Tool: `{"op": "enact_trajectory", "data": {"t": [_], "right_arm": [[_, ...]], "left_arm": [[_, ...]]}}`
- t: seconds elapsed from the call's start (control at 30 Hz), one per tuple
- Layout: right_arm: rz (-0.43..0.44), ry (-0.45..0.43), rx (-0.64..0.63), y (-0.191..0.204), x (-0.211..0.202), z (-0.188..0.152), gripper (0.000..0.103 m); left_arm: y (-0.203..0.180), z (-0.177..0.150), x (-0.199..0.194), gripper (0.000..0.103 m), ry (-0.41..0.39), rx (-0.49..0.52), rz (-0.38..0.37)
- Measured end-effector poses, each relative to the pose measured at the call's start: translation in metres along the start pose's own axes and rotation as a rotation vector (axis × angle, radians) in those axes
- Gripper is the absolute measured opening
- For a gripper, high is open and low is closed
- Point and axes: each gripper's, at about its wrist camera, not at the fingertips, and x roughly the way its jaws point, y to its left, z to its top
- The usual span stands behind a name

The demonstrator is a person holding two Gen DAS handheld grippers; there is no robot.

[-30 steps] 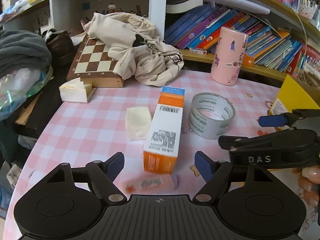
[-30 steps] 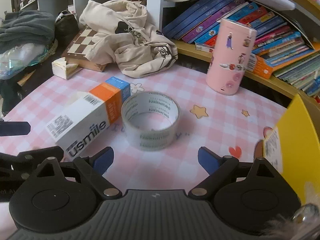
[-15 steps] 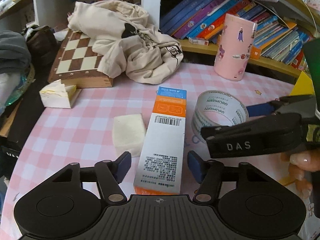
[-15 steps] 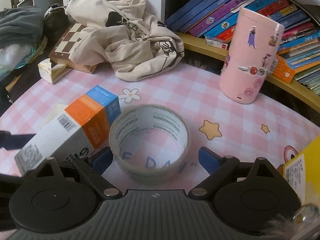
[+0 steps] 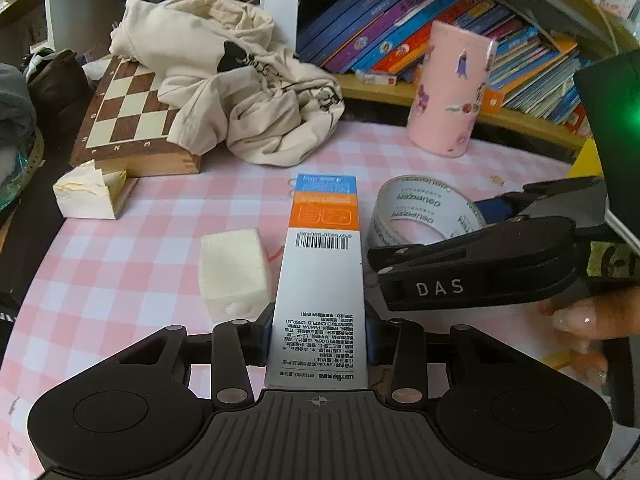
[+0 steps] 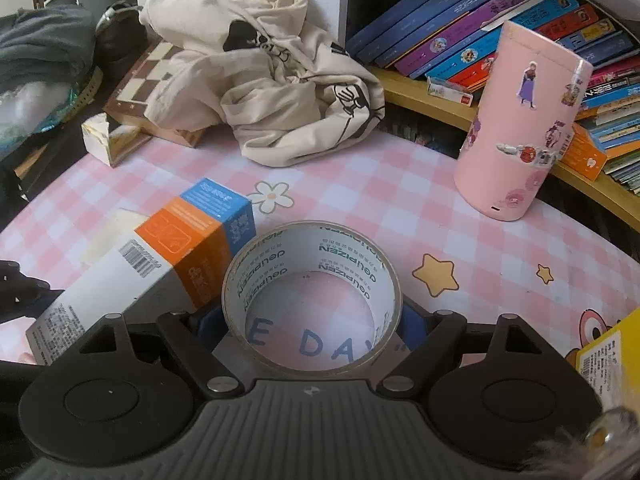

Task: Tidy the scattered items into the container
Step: 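Close the left tool on the usmile box while the right tool grips the clear tape roll, then lift the usmile box in the left tool and tape in the right tool toward the yellow box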

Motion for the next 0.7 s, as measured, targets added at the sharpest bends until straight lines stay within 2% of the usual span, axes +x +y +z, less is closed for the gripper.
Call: {"op": "enact_trajectory", "data": {"t": [0.43, 0.7], "right_arm": [[0.024, -0.060, 0.076, 0.002, -0.059, -0.011, 0.083], [0.026, -0.082, 0.099, 0.007, -0.105, -0.033, 0.083]], "left_arm": [[-0.002, -0.007, -0.044, 0.038, -0.061, -0.073, -0.102], [-0.002, -0.026, -0.083, 0.038, -0.089, -0.095, -0.132]]}}
